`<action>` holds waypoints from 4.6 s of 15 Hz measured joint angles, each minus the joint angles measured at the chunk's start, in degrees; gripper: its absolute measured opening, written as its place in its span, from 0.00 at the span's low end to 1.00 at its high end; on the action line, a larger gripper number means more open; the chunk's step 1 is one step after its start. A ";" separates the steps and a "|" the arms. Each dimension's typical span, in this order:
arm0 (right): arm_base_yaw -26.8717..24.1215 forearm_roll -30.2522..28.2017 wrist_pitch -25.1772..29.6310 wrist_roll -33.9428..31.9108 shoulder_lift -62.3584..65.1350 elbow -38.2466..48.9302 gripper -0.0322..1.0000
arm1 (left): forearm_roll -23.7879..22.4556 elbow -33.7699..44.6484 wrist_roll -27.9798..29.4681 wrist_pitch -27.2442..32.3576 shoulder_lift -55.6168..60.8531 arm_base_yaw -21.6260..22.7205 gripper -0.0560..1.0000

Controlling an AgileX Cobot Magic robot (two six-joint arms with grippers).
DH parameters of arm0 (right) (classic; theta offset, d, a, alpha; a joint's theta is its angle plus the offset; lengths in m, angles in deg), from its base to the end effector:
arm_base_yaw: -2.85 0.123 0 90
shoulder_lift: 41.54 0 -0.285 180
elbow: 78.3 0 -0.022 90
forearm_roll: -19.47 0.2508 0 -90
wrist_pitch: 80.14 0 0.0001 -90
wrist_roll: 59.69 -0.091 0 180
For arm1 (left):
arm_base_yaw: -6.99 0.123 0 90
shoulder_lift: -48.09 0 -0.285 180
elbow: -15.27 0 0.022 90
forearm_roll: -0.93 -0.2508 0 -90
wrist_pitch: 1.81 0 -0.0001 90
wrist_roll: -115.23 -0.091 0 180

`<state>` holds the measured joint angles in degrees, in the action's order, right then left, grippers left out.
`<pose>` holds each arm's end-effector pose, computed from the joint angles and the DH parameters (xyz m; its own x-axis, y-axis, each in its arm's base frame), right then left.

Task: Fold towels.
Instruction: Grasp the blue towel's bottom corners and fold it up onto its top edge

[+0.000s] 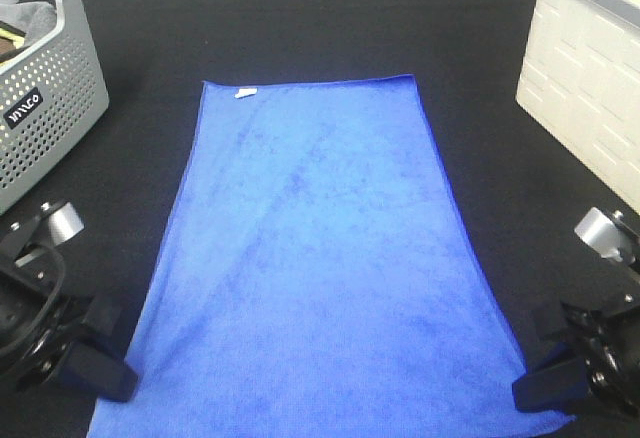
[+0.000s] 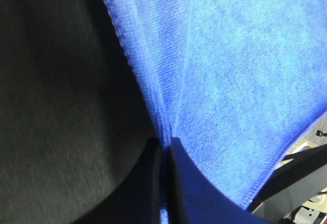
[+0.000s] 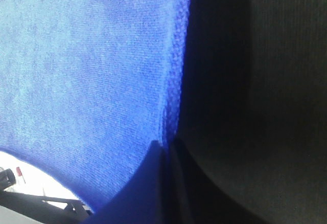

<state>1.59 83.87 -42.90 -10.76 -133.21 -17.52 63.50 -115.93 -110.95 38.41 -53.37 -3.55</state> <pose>0.1572 0.0463 0.1205 -0.9836 0.1676 -0.0665 0.1025 0.8231 0.5586 0.1979 -0.0899 0.1217 -0.9977 0.0464 -0.0503 0.0671 0.8093 -0.5835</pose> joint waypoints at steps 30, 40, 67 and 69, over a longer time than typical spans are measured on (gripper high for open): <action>4.24 -21.66 9.74 -21.77 -51.91 -98.89 0.03 | -18.68 -74.83 20.63 -16.10 -38.50 2.46 0.05; 6.65 -25.55 -4.01 -22.23 -60.39 -101.87 0.21 | -19.02 -80.96 19.25 -26.76 -48.36 -0.06 0.18; 5.84 -31.11 12.43 -32.60 -47.78 -79.47 0.81 | -29.45 -60.33 43.49 -0.17 -37.07 1.55 0.69; 5.84 -29.39 11.97 -32.37 -49.39 -79.47 0.80 | -29.45 -60.33 43.77 -0.69 -37.41 0.97 0.69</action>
<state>7.43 54.48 -30.92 -43.13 -182.60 -96.99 34.05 -176.26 -67.18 37.73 -90.79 -2.57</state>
